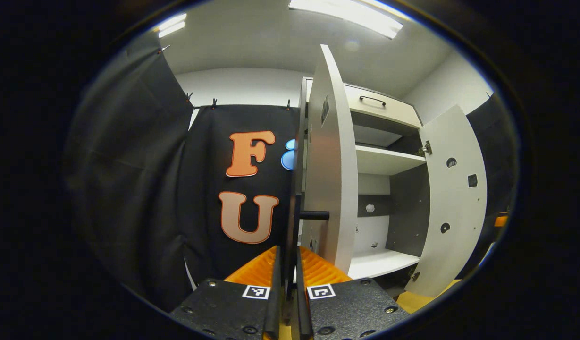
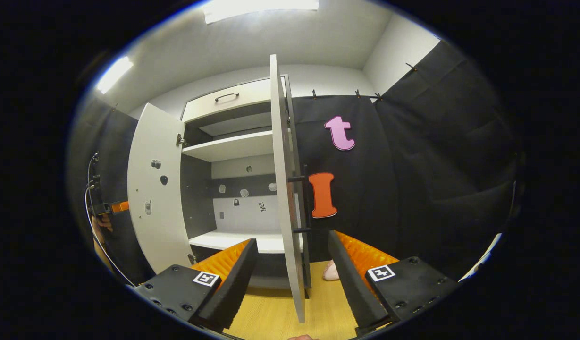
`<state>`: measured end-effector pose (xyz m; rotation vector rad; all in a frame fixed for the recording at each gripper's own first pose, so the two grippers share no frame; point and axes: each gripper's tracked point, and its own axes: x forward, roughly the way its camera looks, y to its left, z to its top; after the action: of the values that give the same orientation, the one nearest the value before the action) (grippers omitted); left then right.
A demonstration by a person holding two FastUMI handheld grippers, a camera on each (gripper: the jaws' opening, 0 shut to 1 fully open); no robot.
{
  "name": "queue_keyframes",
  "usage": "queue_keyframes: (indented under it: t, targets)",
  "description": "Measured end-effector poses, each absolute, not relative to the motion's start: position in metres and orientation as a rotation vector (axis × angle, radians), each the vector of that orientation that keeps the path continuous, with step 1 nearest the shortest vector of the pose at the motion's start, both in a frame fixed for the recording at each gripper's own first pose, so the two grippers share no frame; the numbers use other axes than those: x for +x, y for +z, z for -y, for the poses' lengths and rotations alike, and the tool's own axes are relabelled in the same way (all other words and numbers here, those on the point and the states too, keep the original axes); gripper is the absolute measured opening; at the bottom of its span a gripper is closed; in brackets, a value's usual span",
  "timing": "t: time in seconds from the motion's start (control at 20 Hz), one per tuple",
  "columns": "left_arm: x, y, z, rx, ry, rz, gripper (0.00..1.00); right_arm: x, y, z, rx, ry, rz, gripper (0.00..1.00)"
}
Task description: Open the right door of the double-door shoe cabinet with the right hand, and open the left door with the left hand.
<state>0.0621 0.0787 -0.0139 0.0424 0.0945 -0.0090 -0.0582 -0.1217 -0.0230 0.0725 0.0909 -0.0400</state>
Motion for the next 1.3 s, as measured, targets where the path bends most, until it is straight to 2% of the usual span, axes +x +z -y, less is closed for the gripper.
queue_keyframes:
  t: [0.1,0.15,0.2,0.25,0.35,0.4,0.45,0.5,0.6,0.75,0.8,0.85,0.9,1.05,1.1,1.15,1.3]
  targets:
    - [0.044,-0.008,-0.077,0.045,-0.006,-0.083,0.13,-0.057,-0.022,0.124,0.064,-0.046,-0.087,0.98]
    - [0.035,-0.007,-0.073,0.037,-0.014,-0.084,0.02,-0.056,-0.021,0.125,0.063,-0.047,-0.084,0.98]
    - [0.027,-0.009,-0.066,0.016,-0.029,-0.096,0.02,-0.055,-0.020,0.123,0.063,-0.046,-0.082,0.99]
    - [0.019,-0.011,-0.056,-0.016,-0.046,-0.114,0.10,-0.054,-0.019,0.122,0.062,-0.046,-0.081,0.99]
    - [0.009,-0.010,-0.041,-0.059,-0.075,-0.128,0.09,-0.052,-0.017,0.118,0.056,-0.040,-0.076,0.98]
    - [0.009,-0.007,-0.034,-0.076,-0.078,-0.123,0.17,-0.052,-0.016,0.116,0.054,-0.035,-0.073,0.98]
    - [0.007,-0.003,-0.031,-0.079,-0.078,-0.109,0.11,-0.052,-0.016,0.114,0.054,-0.029,-0.072,0.98]
    - [0.007,0.000,-0.027,-0.072,-0.086,-0.093,0.12,-0.052,-0.017,0.111,0.055,-0.023,-0.073,0.98]
    - [0.005,0.005,-0.015,-0.060,-0.124,-0.074,0.21,-0.054,-0.019,0.108,0.054,-0.021,-0.080,0.98]
    - [0.002,-0.006,-0.009,-0.052,-0.125,-0.112,0.65,-0.054,-0.020,0.111,0.048,-0.034,-0.089,0.99]
    - [0.000,-0.009,-0.007,-0.042,-0.123,-0.125,0.74,-0.054,-0.020,0.110,0.049,-0.033,-0.088,0.98]
    - [-0.003,-0.012,-0.008,-0.032,-0.117,-0.133,0.93,-0.054,-0.020,0.108,0.050,-0.031,-0.087,0.98]
    - [0.003,-0.016,-0.008,-0.021,-0.105,-0.140,0.98,-0.054,-0.019,0.107,0.050,-0.030,-0.085,0.98]
    - [0.002,-0.015,-0.005,-0.011,-0.106,-0.134,0.92,-0.053,-0.018,0.104,0.036,-0.026,-0.083,0.98]
    - [0.002,-0.014,-0.006,-0.007,-0.101,-0.130,0.97,-0.052,-0.018,0.103,0.030,-0.025,-0.082,0.98]
    - [0.002,-0.012,-0.009,-0.004,-0.091,-0.122,0.94,-0.052,-0.018,0.101,0.025,-0.024,-0.082,0.98]
    - [-0.001,-0.008,-0.011,0.010,-0.079,-0.103,0.94,-0.052,-0.021,0.098,0.023,-0.019,-0.088,0.98]
